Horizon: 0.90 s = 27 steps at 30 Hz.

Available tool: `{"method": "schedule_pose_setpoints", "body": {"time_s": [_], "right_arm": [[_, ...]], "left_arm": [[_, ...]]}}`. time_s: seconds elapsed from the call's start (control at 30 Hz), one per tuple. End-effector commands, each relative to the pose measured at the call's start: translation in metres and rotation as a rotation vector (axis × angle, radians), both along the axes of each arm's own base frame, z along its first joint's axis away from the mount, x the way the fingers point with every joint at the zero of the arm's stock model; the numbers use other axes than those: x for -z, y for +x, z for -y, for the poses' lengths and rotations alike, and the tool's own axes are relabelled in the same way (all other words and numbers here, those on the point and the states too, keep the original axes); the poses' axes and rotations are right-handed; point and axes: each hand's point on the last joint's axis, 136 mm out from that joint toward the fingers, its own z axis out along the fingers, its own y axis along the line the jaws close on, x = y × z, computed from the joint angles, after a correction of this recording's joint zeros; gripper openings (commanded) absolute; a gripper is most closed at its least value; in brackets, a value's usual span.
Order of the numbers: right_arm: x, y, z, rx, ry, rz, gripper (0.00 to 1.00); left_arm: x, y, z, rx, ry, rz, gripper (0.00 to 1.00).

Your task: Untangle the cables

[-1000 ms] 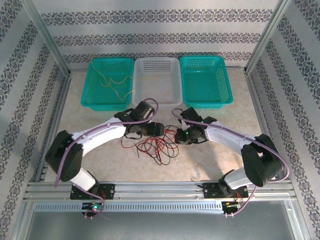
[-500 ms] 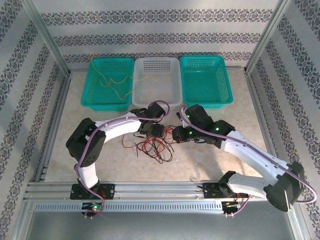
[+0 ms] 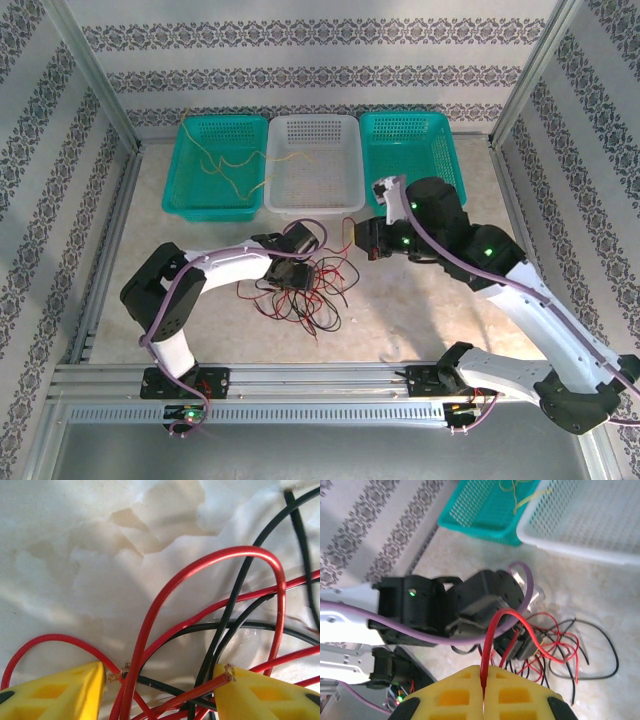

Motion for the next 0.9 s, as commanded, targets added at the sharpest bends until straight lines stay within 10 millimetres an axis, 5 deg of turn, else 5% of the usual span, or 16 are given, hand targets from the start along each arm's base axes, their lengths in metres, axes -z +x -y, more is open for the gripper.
{"method": "schedule_pose_setpoints", "body": {"time_s": [0.0,0.2,0.37,0.43,0.67,0.87], "right_arm": [[-0.045,0.001,0.014,0.026,0.035,0.102,0.0],[-0.126,-0.003,0.027,0.038,0.151,0.26,0.0],[-0.159,-0.002,0.034,0.054,0.187,0.325,0.0],[-0.158,0.003,0.036,0.071,0.18,0.325,0.0],[-0.14,0.016,0.04,0.114,0.165,0.279,0.0],[-0.115,0.023,0.037,0.116,0.153,0.22,0.0]], "left_arm": [[0.01,-0.018,-0.011,-0.026,0.016,-0.054,0.58],[0.011,-0.021,-0.013,-0.028,0.008,-0.054,0.57],[-0.006,-0.02,-0.001,-0.023,-0.071,-0.035,0.57],[-0.033,-0.014,0.007,-0.022,-0.125,0.011,0.58],[-0.184,0.015,0.041,0.005,-0.423,0.283,0.65],[-0.269,0.016,0.056,0.057,-0.599,0.4,0.66]]}}
